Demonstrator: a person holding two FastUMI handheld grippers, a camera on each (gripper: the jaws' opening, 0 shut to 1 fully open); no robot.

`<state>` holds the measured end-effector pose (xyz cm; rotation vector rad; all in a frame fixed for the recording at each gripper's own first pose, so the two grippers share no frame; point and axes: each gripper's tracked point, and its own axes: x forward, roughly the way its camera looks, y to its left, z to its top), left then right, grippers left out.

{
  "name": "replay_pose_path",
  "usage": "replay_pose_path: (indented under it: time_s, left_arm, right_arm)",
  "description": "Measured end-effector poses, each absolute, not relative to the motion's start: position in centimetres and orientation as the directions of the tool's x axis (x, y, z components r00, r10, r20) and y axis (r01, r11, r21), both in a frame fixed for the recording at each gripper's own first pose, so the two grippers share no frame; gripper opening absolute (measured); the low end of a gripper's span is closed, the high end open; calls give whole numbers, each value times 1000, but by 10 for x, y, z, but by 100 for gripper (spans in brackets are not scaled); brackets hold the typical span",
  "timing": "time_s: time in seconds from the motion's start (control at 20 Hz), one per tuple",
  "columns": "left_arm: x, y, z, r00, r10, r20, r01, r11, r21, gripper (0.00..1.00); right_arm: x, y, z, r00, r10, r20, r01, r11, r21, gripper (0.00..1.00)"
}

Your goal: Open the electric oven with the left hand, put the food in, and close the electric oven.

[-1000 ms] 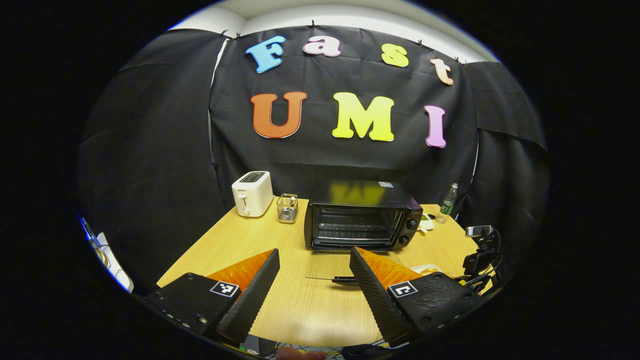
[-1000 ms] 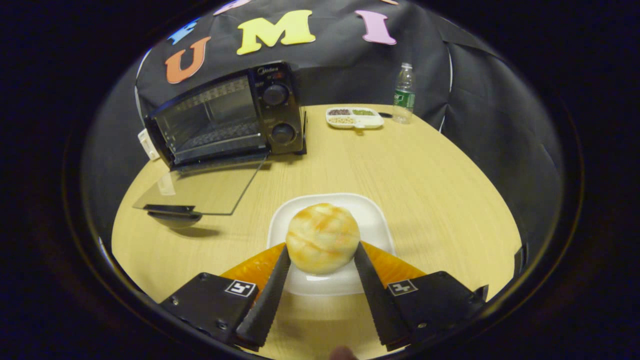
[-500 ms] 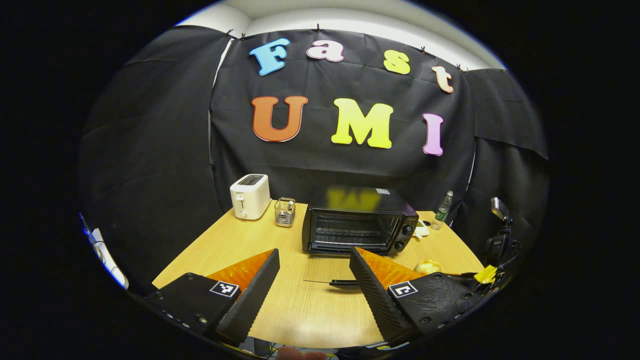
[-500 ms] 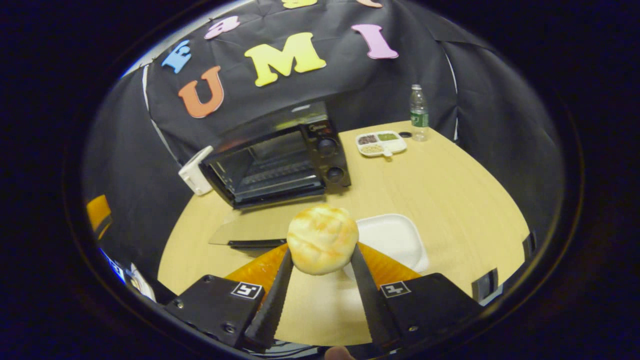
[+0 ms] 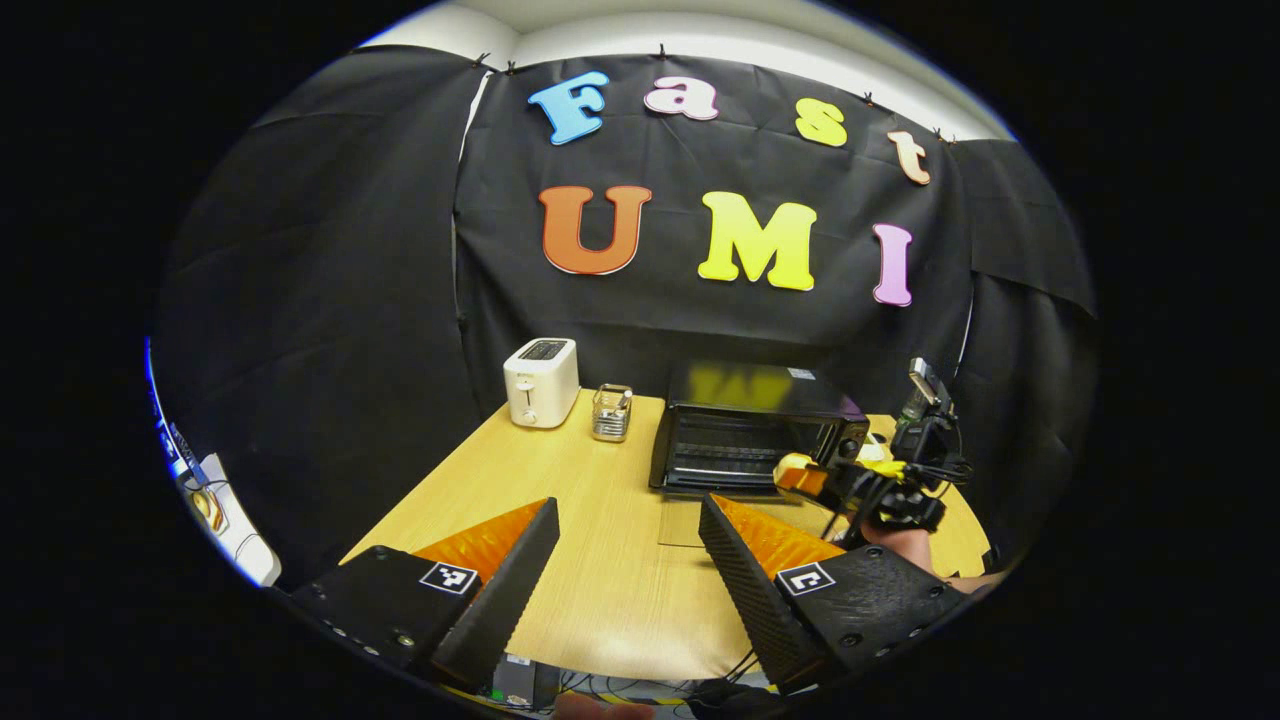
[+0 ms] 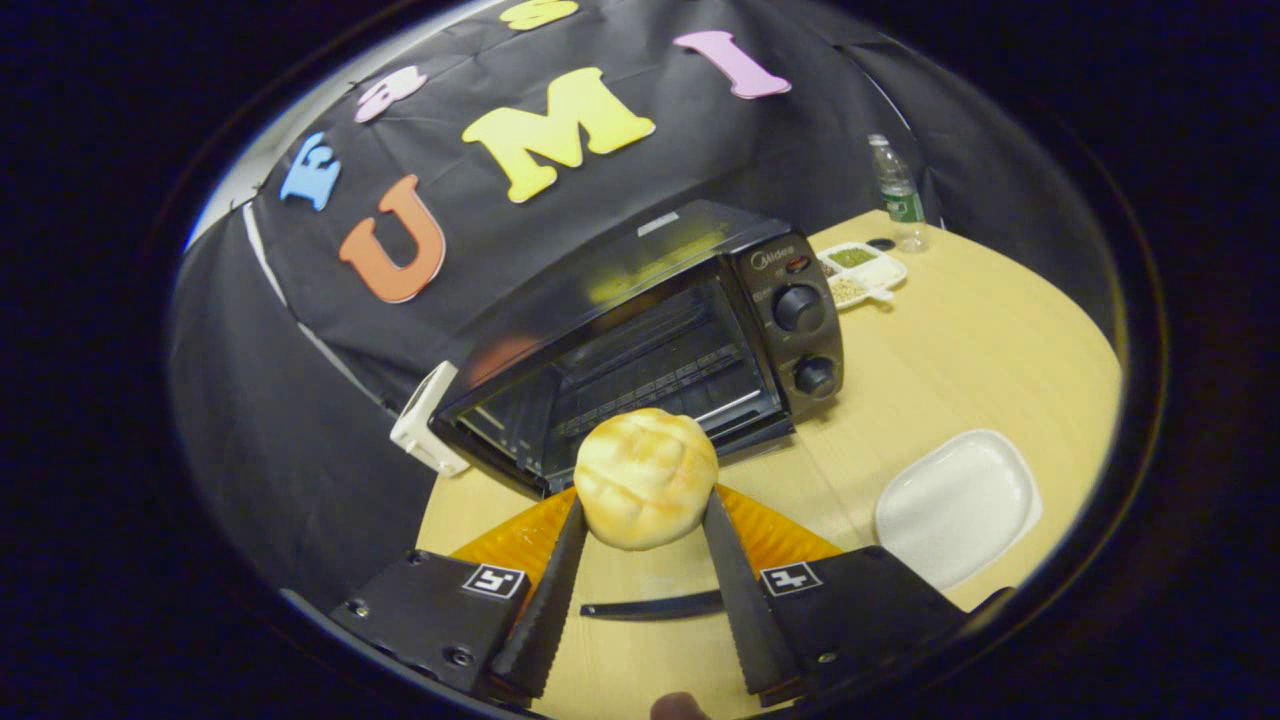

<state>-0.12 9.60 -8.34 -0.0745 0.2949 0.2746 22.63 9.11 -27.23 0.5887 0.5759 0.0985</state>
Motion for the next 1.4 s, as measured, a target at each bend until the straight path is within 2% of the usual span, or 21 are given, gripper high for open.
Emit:
replay_pose_path:
  time_s: [0.35, 0.65, 0.8, 0.9, 1.1, 1.4]
  left_arm:
    - [-17, 129, -99, 887, 295, -355, -314, 949, 4, 93]
    - [-22, 146, -107, 867, 311, -389, -337, 942, 2, 93]
    - [-22, 150, -106, 867, 310, -391, -339, 941, -5, 93]
    - [-23, 152, -106, 868, 309, -389, -340, 941, -10, 93]
    - [-28, 150, -106, 872, 300, -386, -338, 940, -32, 93]
    - [-34, 132, -107, 894, 257, -368, -303, 950, -75, 93]
  right_arm:
    - [312, 98, -299, 866, 118, -487, 229, 771, 594, 70]
    - [361, 96, -317, 872, 30, -489, 278, 791, 544, 70]
    - [368, 99, -319, 874, 12, -485, 274, 813, 514, 78]
    - [367, 105, -317, 874, 24, -485, 259, 822, 507, 84]
    - [351, 119, -310, 879, 60, -473, 217, 833, 509, 87]
    - [271, 128, -292, 873, 119, -472, 168, 836, 522, 89]
